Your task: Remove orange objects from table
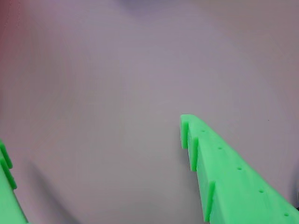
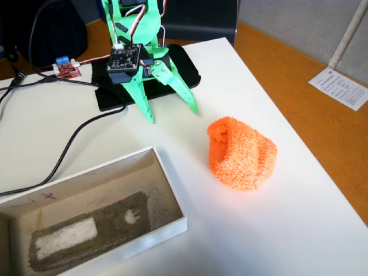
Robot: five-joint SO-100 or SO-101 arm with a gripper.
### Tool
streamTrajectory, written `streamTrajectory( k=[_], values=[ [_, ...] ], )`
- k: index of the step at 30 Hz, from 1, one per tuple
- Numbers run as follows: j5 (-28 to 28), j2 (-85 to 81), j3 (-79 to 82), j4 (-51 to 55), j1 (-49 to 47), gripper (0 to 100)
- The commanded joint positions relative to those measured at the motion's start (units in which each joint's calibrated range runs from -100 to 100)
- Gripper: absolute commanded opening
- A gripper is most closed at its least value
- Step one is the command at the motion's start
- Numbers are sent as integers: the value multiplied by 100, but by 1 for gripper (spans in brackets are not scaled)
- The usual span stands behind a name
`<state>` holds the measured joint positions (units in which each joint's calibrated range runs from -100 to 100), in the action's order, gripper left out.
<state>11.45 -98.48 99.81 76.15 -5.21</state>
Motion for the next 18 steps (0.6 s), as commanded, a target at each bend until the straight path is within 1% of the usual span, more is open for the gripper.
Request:
streamTrajectory(
  k=[1,8,9,11,13,14,16,18],
  values=[
    [-5,-9,-20,33,7,39],
    [15,-9,-20,33,-89,39],
    [-161,-9,-20,50,-311,39],
    [-1319,-18,-49,1,-481,39],
    [-1499,8,-427,-510,-363,39],
    [-1446,142,-708,-826,-296,39],
    [-1514,839,-1260,-1418,-230,39],
    [-1690,1720,-2210,-1604,-215,39]
  ],
)
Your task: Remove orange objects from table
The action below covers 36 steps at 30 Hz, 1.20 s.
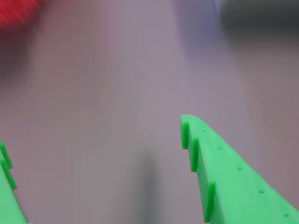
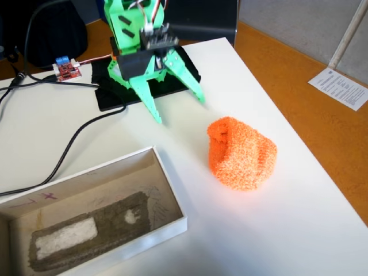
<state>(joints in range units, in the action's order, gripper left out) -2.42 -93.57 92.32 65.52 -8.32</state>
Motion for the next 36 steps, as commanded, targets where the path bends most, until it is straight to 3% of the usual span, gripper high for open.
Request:
streamTrajectory(
  k=[1,7,11,36],
  values=[
    [-361,1741,-2013,-590,67,39],
    [-44,4619,-5317,-338,-258,39],
    [-24,5710,-5995,-379,-451,39],
    [-49,8379,-5036,-2438,-746,39]
  ],
)
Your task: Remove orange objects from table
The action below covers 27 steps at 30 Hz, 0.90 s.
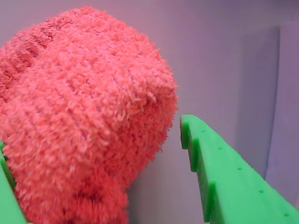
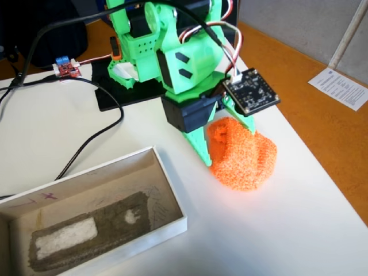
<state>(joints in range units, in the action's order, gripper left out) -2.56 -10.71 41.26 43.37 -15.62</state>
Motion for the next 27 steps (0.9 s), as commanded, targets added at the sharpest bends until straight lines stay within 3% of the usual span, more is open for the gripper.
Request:
streamTrajectory(
  k=[1,4,7,11,13,21,27],
  values=[
    [-49,169,98,-304,-2,39],
    [-54,379,147,-474,43,38],
    [-29,530,186,-685,72,13],
    [-20,639,263,-944,109,8],
    [-49,648,476,-1374,146,0],
    [293,203,205,-1779,235,0],
    [659,-427,-2499,-555,412,0]
  ],
)
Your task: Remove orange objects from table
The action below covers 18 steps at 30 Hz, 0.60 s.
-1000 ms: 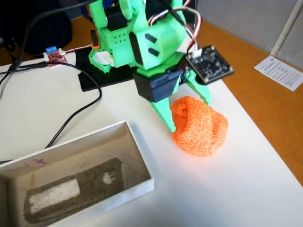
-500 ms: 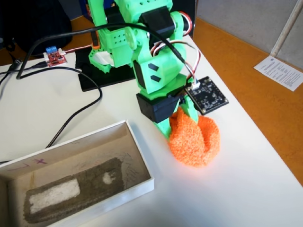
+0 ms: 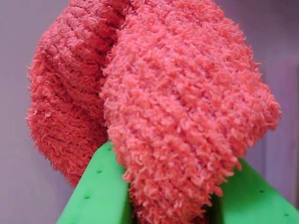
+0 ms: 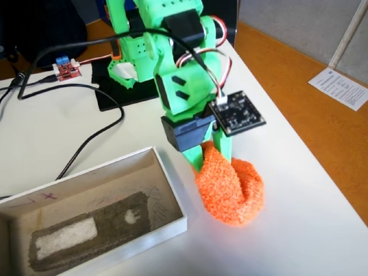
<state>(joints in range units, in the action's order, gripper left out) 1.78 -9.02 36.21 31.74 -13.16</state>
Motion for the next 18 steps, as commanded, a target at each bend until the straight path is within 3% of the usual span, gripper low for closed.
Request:
streamTrajectory(
  k=[1,6,10,14,18],
  values=[
    [278,-622,-2613,948,233,0],
    [293,-521,-4997,2837,854,0],
    [-103,-789,-4803,4337,1793,0],
    [-361,-1368,-3088,3640,2695,0],
    [-459,-1469,-2768,3494,2961,0]
  ],
)
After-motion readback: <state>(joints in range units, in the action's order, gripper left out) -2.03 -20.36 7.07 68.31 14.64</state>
